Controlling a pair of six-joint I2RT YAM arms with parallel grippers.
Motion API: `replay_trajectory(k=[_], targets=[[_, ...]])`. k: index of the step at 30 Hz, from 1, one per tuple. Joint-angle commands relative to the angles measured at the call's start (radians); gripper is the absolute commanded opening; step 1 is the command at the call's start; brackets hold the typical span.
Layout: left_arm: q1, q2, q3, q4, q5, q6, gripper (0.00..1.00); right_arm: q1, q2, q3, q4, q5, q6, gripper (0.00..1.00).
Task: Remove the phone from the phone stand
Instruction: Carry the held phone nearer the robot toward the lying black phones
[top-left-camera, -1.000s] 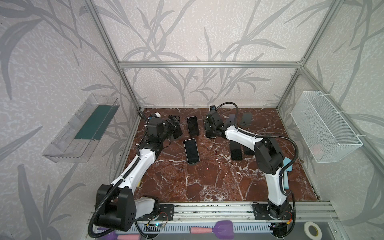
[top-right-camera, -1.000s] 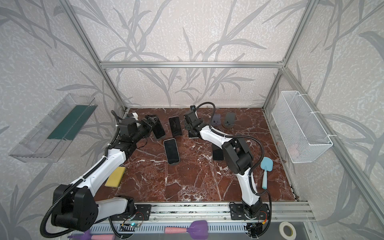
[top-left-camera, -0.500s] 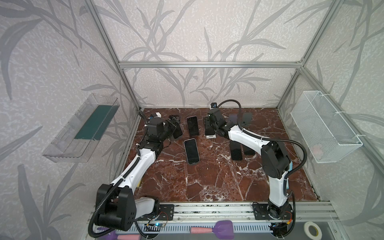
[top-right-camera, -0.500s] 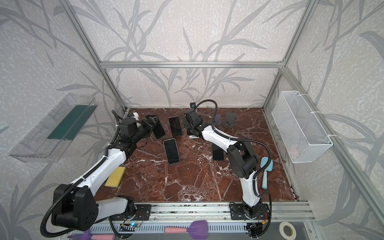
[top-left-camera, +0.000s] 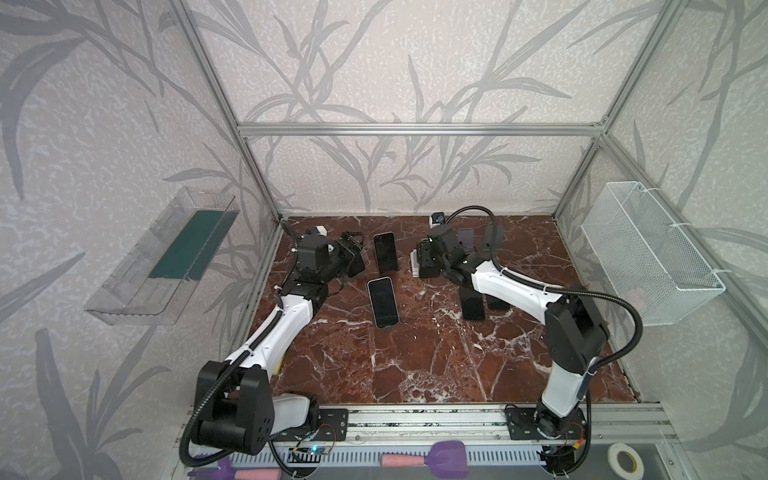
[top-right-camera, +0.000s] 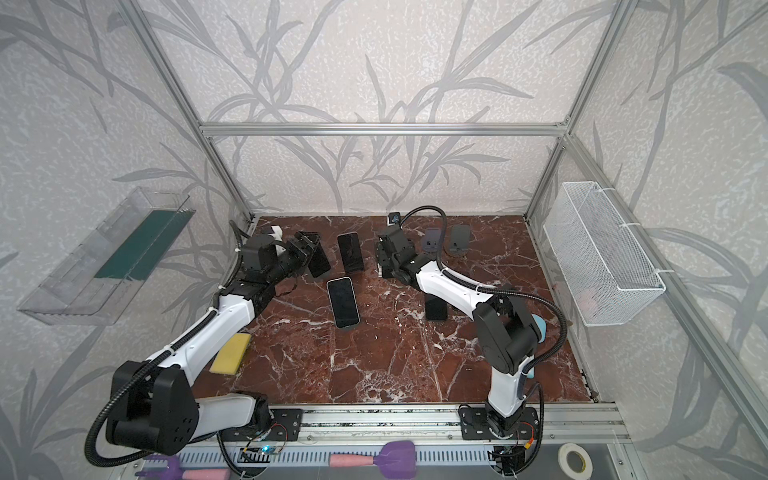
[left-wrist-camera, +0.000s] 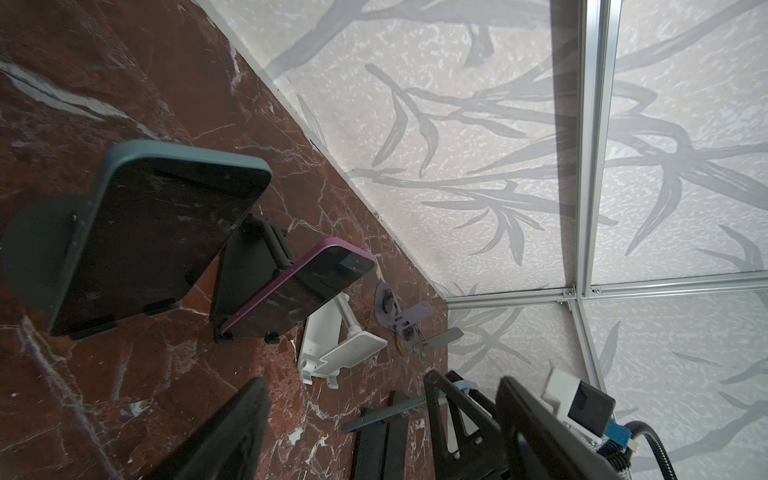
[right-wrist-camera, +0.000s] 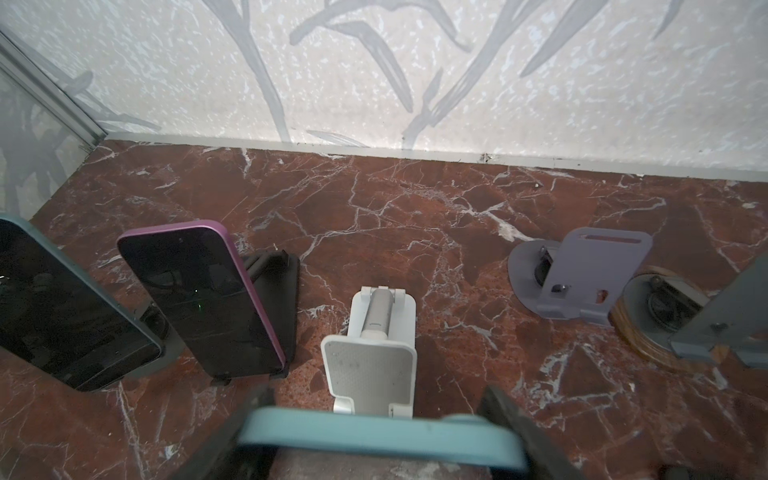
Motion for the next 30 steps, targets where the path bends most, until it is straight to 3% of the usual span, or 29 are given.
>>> replay_trajectory(k=[1,11,14,22,30], targets=[[-0.017,0.014,0.039,0.041,0.038,-0.017,0.86,0.006,-0.113,-0.046,0.072,0.009,-0.006,0.7],[-0.216,0.014,0.092,-0.005,0.055,0.094,0.86,0.005,-0.266,-0.239,0.071,0.033,0.007,0.71],[-0.265,0.051,0.114,-0.013,0.106,0.085,0.86,0.005,-0.284,-0.295,0.055,0.02,0.043,0.71],[-0.288,0.074,0.123,-0.006,0.143,0.051,0.85,0.008,-0.327,-0.438,0.027,-0.01,0.117,0.71],[-0.301,0.076,0.123,-0.019,0.131,0.06,0.86,0.008,-0.279,-0.435,0.041,-0.049,0.145,0.71]])
